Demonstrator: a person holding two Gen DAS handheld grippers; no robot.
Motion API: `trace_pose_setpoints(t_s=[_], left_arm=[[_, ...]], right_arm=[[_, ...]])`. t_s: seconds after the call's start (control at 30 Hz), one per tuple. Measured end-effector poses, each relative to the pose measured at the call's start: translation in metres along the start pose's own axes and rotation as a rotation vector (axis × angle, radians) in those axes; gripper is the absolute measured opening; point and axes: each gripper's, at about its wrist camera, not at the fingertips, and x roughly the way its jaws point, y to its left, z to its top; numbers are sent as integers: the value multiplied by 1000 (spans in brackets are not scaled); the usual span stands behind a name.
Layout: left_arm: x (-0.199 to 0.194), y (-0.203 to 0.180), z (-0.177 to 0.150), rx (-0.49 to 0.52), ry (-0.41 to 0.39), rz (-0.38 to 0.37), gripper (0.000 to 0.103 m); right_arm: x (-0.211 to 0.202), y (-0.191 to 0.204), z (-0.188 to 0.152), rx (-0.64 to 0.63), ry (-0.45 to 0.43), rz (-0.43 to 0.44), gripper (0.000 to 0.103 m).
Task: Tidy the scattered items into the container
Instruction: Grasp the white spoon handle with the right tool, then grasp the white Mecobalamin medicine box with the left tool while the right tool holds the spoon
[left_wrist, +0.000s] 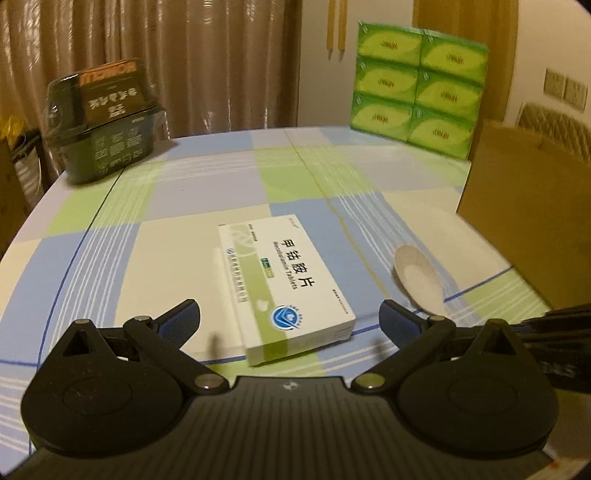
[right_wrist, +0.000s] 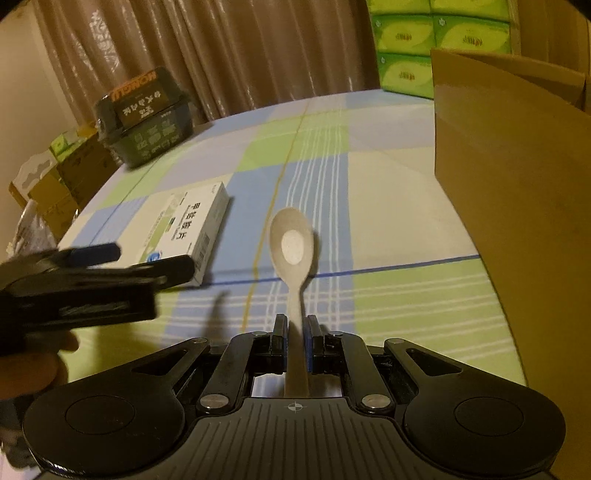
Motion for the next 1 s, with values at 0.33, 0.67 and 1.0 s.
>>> trace_pose_setpoints(t_s=[0.33, 0.67, 1.0], left_arm=[[20, 6, -4, 2, 71, 29, 70], [-20, -4, -22, 25, 122, -8, 69], [-100, -48, -65, 92, 150, -55, 69]], right_arm=[[2, 8, -5, -94, -2, -21, 7], [-25, 12, -25, -112, 36, -40, 7], [-97, 12, -78, -74, 69, -53, 7]])
